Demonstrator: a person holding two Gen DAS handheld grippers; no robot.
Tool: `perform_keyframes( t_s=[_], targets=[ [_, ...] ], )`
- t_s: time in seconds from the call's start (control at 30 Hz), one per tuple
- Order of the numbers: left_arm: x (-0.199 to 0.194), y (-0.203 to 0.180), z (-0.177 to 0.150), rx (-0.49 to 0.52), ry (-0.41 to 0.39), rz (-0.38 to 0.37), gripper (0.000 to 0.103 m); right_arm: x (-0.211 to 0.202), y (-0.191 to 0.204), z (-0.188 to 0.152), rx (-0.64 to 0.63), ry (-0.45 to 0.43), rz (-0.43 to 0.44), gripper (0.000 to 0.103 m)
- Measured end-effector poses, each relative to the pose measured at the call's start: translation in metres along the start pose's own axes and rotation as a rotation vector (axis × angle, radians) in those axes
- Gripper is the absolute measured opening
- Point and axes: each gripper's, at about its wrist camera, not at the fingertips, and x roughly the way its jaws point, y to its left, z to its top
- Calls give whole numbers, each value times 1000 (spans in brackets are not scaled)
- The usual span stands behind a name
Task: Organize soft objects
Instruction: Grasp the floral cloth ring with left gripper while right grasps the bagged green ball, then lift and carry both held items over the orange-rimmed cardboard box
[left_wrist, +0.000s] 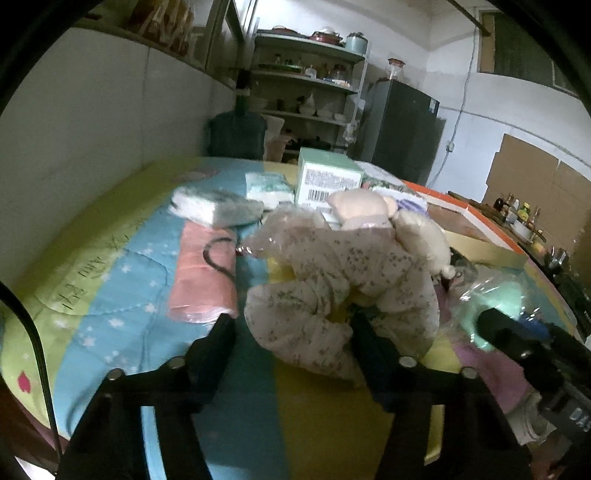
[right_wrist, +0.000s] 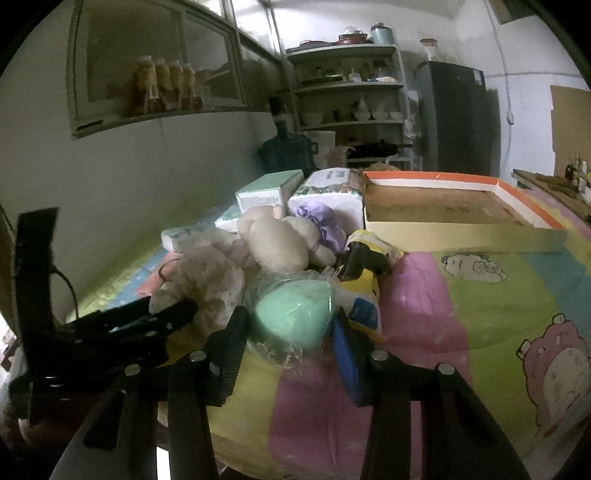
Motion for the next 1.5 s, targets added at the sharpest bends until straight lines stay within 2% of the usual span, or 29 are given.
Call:
perform_keyframes(
  t_s=[0.03,0.2,0.4,0.93,1.5],
  targets=[
    [0,-2,0,9,-5,9,58,0,0,0,-2,-2,1,46],
    [2,-10,-1,37,0,19,31,-4,-1,1,-1,-16,8,46],
    [1,-14,-1,39,5,11,18,-11,-4,2,6,-35,2,46],
    [-34,-32,18,49,-100,60,14,-38,-11,16,6,-119,-4,46],
    [-56,-74,63,114,-198,47,14,-67,-32,45,0,-238,-9,46]
  ],
)
